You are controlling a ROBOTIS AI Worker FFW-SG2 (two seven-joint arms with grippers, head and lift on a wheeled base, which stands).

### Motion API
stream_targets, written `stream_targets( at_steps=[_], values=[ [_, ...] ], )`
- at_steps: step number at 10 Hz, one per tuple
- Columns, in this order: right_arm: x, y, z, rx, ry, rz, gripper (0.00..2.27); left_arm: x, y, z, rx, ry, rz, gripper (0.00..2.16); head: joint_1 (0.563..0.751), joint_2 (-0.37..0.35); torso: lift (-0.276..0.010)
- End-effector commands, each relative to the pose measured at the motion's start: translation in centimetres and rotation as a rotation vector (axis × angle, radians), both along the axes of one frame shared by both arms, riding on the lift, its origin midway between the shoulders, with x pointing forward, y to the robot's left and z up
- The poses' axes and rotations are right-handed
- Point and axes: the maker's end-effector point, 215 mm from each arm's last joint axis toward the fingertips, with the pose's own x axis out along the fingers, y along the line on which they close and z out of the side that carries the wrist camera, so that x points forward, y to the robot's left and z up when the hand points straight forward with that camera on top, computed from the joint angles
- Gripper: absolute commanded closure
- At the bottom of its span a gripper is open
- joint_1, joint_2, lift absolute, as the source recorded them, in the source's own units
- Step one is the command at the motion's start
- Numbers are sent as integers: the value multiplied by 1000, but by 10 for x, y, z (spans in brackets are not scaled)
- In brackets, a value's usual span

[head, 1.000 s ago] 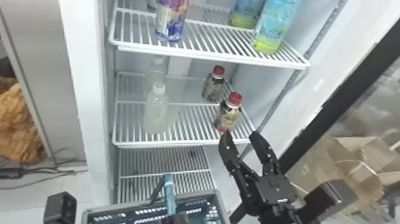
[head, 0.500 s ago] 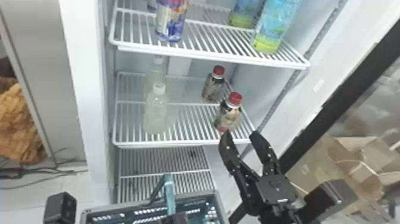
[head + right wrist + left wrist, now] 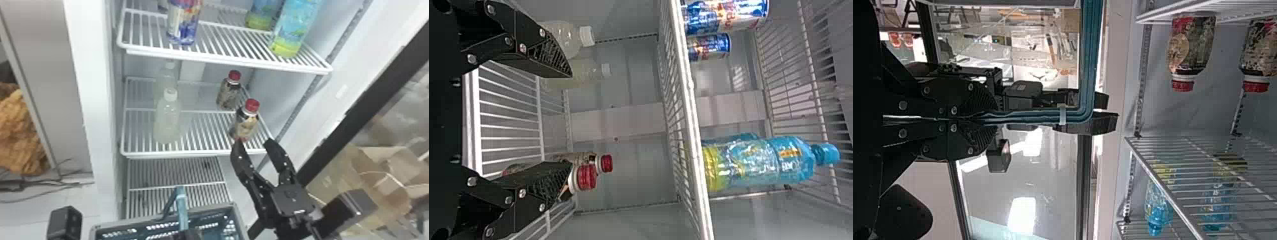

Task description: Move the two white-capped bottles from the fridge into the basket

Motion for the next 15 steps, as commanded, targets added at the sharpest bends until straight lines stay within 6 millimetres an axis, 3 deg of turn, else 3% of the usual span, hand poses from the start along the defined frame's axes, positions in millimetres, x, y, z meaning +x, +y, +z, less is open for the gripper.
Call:
stream_targets(
  at_steps=[1,9,15],
  values=[
    [7,0,-5,-14,-5,19,438,0,0,0,0,0,0,1118,695,-350,-260],
    [67,20,-49,-74,16,221,185,1,1,0,1,0,2,1118,695,-350,-260],
    [100,58,-61,-86,35,348,82,1,0,1,-1,-3,2,1118,695,-346,-260]
  ],
)
